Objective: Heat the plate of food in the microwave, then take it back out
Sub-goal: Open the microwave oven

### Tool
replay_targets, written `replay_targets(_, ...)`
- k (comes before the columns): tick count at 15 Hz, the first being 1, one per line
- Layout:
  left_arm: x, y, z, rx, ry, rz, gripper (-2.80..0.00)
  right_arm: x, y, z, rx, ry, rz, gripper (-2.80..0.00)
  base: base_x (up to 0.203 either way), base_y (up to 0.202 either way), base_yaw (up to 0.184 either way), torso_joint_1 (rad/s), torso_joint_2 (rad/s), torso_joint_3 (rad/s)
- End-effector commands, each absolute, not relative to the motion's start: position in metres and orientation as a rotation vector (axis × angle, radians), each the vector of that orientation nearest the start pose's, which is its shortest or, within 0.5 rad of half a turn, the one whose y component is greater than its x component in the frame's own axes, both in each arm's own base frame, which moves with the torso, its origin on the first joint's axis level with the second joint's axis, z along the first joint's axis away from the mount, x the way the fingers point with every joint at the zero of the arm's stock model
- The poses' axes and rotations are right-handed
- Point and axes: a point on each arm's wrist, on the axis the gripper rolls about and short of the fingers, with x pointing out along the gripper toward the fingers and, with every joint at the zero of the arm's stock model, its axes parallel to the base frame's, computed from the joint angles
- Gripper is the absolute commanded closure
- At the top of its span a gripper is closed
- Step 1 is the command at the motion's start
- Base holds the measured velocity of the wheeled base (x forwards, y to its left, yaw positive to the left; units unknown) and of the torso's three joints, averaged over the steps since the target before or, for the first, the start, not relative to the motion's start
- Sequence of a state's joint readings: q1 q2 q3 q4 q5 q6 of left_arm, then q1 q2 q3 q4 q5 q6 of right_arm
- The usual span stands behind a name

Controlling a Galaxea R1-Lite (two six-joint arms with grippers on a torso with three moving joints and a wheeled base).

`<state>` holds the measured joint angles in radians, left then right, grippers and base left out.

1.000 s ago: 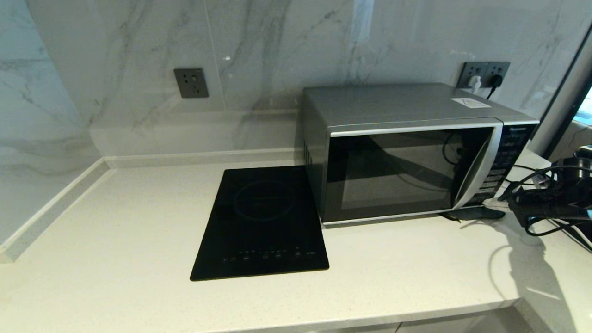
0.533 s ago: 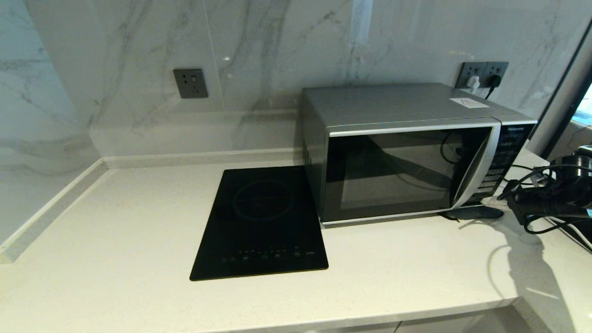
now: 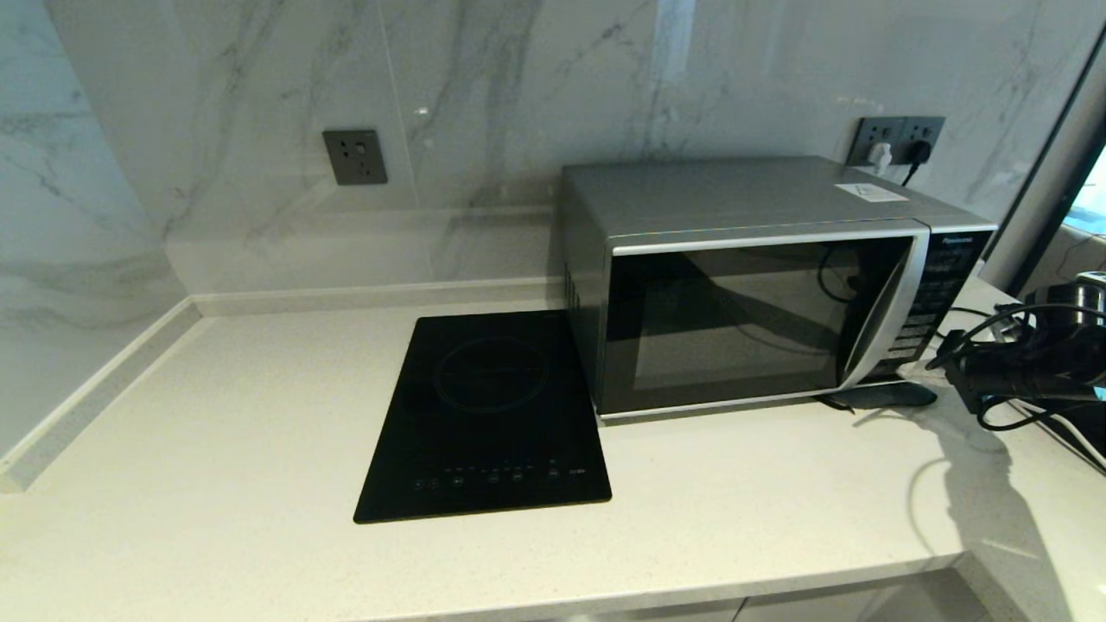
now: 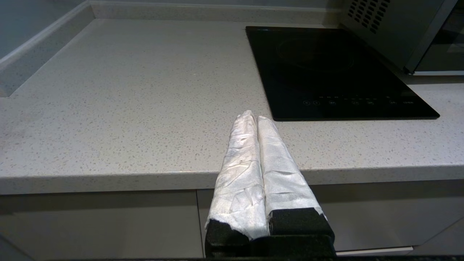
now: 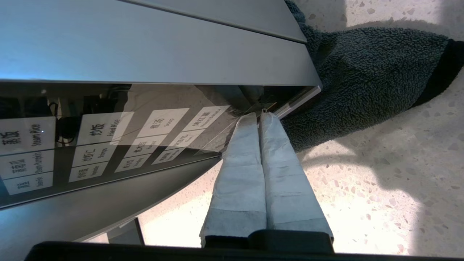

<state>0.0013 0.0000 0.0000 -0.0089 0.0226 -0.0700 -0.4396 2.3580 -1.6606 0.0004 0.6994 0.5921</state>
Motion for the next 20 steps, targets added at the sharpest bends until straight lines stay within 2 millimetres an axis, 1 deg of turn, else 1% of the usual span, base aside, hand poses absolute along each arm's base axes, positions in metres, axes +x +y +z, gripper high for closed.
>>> replay_targets(1,-0.023,0.0,0.076,-0.071,-0.009,0.024,0.0,0.429,-0.185,0.102,0.945,0.646,0.079,0.0,0.0,0.0,0.0,0.0,0.0,0.0)
replay_targets(4,-0.023,0.0,0.076,-0.071,-0.009,0.024,0.0,0.421,-0.182,0.107,0.946,0.65,0.076,0.0,0.0,0.0,0.0,0.0,0.0,0.0)
replay_targets(6,-0.023,0.0,0.076,-0.072,-0.009,0.024,0.0,0.41,-0.18,0.117,0.945,0.646,0.068,0.0,0.0,0.0,0.0,0.0,0.0,0.0)
replay_targets(9,-0.023,0.0,0.076,-0.071,-0.009,0.024,0.0,0.387,-0.176,0.142,0.928,0.617,0.052,0.0,0.0,0.0,0.0,0.0,0.0,0.0)
replay_targets(11,-0.023,0.0,0.076,-0.071,-0.009,0.024,0.0,0.365,-0.171,0.165,0.909,0.587,0.023,0.0,0.0,0.0,0.0,0.0,0.0,0.0)
replay_targets(13,-0.023,0.0,0.076,-0.071,-0.009,0.024,0.0,0.336,-0.162,0.192,0.883,0.541,-0.008,0.0,0.0,0.0,0.0,0.0,0.0,0.0)
replay_targets(15,-0.023,0.0,0.076,-0.071,-0.009,0.024,0.0,0.303,-0.147,0.22,0.855,0.495,-0.025,0.0,0.0,0.0,0.0,0.0,0.0,0.0)
replay_targets(18,-0.023,0.0,0.076,-0.071,-0.009,0.024,0.0,0.248,-0.12,0.257,0.8,0.453,-0.076,0.0,0.0,0.0,0.0,0.0,0.0,0.0)
replay_targets(20,-0.023,0.0,0.076,-0.071,-0.009,0.024,0.0,0.21,-0.099,0.275,0.748,0.463,-0.121,0.0,0.0,0.0,0.0,0.0,0.0,0.0)
